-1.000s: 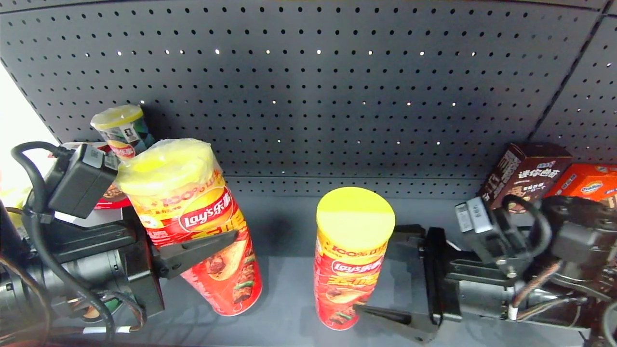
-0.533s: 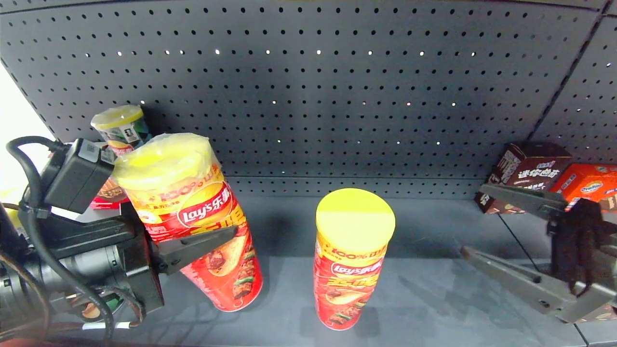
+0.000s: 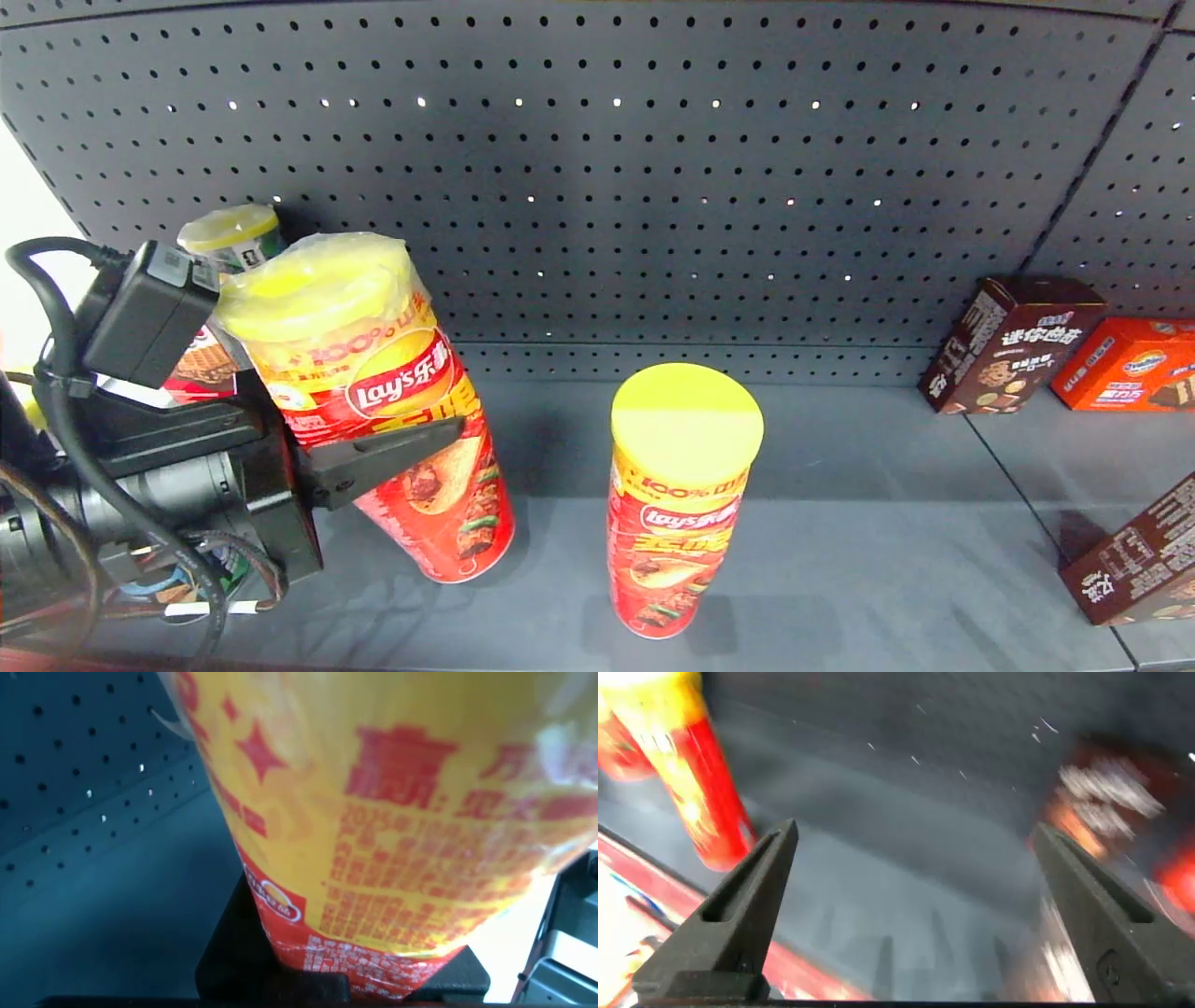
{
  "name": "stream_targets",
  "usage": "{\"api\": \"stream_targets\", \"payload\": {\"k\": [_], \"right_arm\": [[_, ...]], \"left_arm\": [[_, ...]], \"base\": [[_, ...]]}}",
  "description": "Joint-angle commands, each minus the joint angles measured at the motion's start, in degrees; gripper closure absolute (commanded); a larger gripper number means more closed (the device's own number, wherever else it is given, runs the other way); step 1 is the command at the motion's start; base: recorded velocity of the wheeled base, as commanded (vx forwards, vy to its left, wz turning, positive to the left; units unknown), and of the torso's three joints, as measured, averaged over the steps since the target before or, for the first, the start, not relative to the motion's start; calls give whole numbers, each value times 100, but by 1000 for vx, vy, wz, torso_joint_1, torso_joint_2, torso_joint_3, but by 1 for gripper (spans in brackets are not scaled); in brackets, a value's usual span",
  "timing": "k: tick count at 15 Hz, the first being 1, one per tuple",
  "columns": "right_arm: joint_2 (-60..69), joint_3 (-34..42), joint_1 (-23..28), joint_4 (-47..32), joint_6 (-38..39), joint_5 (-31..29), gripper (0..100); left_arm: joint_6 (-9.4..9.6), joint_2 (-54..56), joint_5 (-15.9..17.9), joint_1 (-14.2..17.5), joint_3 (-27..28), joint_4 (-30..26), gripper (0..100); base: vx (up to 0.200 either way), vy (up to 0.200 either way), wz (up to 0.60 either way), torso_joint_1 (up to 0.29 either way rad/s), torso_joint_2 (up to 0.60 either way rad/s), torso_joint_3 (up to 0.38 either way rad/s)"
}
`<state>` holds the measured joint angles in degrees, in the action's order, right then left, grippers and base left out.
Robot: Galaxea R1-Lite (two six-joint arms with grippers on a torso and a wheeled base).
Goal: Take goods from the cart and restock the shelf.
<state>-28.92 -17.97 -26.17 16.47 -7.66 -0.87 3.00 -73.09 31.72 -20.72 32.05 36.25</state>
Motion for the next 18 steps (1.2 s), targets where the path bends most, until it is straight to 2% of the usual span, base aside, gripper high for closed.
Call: {"api": "stream_targets", "payload": {"k": [1,3,4,6,7,9,11,12,15,18], "right_arm": [[1907,443,218,-1207,10,-546,0],[2892,672,473,-2385,10,-564,0],[2892,786,508,-2491,133,-687,0],[2892,856,508,-2394,326,-687,0],[2892,1498,508,-2060,555,-573,0],[2892,1779,499,-1348,590,-353,0],[2892,1797,499,-1410,845,-353,0],[2892,1797,508,-1682,836,-335,0],[2892,1797,499,-1673,722,-186,0],[2892,1797,508,-1673,730,-186,0]], "left_arm": [[-1,-21,1,-11,82,-4,100],[-1,-3,1,-19,21,-4,100],[-1,15,1,-28,3,-4,100],[-1,32,1,-37,-6,-4,100],[8,41,-8,-46,-14,-13,100],[-1,41,1,-72,-6,-13,100],[8,41,1,-72,3,-4,100],[8,41,1,-72,-6,-4,100],[17,50,1,-248,-14,-13,100],[17,138,-26,-248,-67,-13,100]], "base": [[0,0,0,0,0,0],[0,0,0,0,0,0],[0,0,0,0,0,0],[0,0,0,0,0,0],[0,0,0,0,0,0],[0,0,0,0,0,0],[0,0,0,0,0,0],[0,0,0,0,0,0],[0,0,0,0,0,0],[0,0,0,0,0,0]]}}
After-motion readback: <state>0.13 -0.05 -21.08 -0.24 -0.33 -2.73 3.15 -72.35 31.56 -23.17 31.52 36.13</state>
